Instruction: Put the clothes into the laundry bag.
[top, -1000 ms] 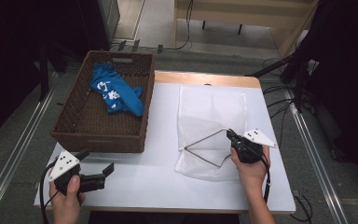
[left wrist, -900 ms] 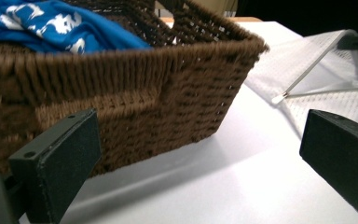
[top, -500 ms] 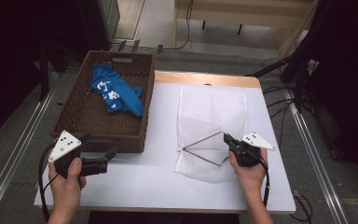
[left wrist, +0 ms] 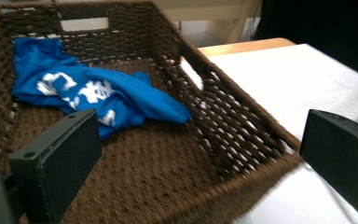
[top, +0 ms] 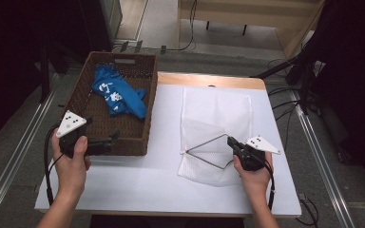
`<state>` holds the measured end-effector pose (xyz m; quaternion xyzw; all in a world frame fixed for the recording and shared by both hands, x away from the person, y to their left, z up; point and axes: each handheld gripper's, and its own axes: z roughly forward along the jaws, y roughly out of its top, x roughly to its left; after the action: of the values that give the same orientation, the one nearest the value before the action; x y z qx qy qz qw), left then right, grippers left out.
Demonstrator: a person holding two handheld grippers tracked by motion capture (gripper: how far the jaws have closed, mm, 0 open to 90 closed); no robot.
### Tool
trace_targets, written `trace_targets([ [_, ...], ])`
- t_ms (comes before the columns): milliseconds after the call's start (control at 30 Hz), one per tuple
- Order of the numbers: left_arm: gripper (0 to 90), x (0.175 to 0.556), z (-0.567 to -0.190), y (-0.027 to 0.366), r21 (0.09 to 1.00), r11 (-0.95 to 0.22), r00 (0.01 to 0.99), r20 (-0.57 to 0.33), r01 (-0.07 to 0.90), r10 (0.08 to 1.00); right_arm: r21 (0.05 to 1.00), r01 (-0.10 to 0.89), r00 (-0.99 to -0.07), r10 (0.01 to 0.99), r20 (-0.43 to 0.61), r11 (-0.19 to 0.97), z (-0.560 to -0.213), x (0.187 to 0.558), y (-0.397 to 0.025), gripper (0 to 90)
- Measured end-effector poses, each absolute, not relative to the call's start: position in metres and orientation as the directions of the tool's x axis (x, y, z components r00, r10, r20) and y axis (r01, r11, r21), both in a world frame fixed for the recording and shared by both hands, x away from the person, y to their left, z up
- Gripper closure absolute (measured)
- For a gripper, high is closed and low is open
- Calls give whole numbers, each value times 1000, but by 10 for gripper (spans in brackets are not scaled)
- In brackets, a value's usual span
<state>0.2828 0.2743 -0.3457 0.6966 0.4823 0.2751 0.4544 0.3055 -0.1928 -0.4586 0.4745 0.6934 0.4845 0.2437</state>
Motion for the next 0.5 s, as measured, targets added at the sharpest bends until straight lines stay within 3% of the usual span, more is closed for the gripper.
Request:
trace_targets([
  [500, 0, 348, -337, 268, 886, -120, 312, -29, 449, 950, 904, 418, -438, 891, 118, 86, -460, 305, -193, 899],
])
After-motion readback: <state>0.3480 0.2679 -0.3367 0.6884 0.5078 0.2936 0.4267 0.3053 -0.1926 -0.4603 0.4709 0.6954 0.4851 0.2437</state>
